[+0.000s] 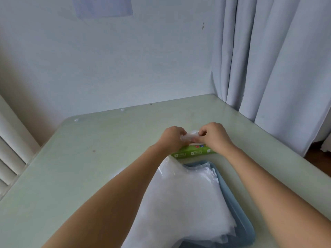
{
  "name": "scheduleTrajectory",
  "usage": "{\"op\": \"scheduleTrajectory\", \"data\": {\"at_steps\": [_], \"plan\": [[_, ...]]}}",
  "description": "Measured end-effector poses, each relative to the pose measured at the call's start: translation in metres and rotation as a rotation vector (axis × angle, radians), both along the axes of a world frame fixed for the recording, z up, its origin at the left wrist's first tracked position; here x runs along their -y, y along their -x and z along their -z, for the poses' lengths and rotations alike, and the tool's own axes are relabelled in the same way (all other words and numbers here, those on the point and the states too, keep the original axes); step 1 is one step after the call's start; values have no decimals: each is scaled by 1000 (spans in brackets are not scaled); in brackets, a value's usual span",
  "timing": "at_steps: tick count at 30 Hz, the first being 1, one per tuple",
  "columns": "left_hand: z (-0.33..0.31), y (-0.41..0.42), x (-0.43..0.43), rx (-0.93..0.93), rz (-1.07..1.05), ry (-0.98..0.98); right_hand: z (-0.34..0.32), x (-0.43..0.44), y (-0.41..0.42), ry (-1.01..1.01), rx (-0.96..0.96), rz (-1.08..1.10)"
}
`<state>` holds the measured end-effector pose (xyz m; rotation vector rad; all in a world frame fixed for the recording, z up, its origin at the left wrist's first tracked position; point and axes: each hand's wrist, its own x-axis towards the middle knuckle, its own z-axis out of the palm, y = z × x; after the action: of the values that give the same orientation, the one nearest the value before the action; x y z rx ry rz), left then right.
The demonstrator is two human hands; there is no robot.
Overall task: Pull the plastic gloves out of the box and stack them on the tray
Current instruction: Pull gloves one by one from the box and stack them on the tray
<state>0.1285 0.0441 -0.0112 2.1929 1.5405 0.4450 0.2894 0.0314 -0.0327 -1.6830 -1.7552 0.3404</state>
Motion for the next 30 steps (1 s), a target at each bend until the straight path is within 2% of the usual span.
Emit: {"op": "scheduleTrajectory", "data": {"at_steps": [7,13,17,19,23,30], "plan": [[7,5,-13,166,-128,16,-6,-5,-2,-29,136,-65],[12,6,-20,294,-171,67,-7,-3,-7,-249,-77,-35],[12,7,-23,342,-190,102,-7,-3,-6,-257,93,-252],[11,8,-22,401,-196,133,-5,-2,2,-230,186,-294],[9,15,-23,545,-225,220,-2,-4,11,-263,228,-249],[7,19,-22,564,-207,230,9,-7,10,-337,246,-158]]}}
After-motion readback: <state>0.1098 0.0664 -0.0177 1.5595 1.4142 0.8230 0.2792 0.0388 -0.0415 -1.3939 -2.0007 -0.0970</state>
